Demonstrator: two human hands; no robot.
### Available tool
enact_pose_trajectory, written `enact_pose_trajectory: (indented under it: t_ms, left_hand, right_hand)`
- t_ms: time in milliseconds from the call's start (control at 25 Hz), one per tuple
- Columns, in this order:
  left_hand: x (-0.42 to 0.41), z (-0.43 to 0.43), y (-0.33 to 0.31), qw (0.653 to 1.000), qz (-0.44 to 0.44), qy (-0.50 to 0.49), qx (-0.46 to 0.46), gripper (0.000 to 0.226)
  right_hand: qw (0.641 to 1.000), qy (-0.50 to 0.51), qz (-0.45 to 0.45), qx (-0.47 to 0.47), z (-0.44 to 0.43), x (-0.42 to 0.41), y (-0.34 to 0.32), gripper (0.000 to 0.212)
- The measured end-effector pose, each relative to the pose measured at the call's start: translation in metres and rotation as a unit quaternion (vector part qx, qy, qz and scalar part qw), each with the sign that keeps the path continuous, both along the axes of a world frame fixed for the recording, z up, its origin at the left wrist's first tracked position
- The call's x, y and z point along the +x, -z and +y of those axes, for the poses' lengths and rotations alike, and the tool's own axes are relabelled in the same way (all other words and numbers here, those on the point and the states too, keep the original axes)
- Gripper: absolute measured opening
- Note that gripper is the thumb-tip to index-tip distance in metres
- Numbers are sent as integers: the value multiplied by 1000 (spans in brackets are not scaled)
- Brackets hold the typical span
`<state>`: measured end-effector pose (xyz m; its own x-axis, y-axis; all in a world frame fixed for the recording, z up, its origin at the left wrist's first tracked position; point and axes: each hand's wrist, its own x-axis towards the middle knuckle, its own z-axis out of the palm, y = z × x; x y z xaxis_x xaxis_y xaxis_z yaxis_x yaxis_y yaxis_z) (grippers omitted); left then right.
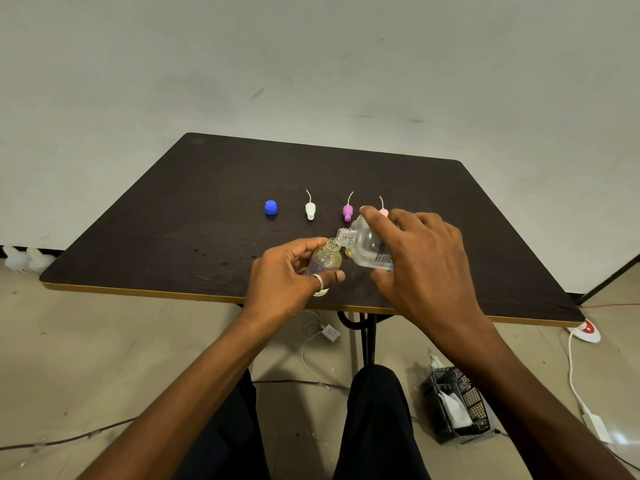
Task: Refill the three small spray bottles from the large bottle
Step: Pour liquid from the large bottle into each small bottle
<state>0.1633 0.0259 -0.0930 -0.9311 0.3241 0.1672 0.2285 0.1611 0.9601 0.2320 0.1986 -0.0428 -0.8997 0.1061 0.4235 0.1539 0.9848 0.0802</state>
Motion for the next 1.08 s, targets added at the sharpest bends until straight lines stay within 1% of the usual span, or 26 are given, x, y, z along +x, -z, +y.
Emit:
enact_pose_trajectory:
  t_ms: [280,1080]
  left_hand:
    - [0,0,1,1000,-13,6,5,60]
    - [4,4,5,997,-57,20,55,52]
  right_hand:
    - [1000,-1,3,2,0,0,0,87]
    - [999,-10,33,13,2,-2,5,88]
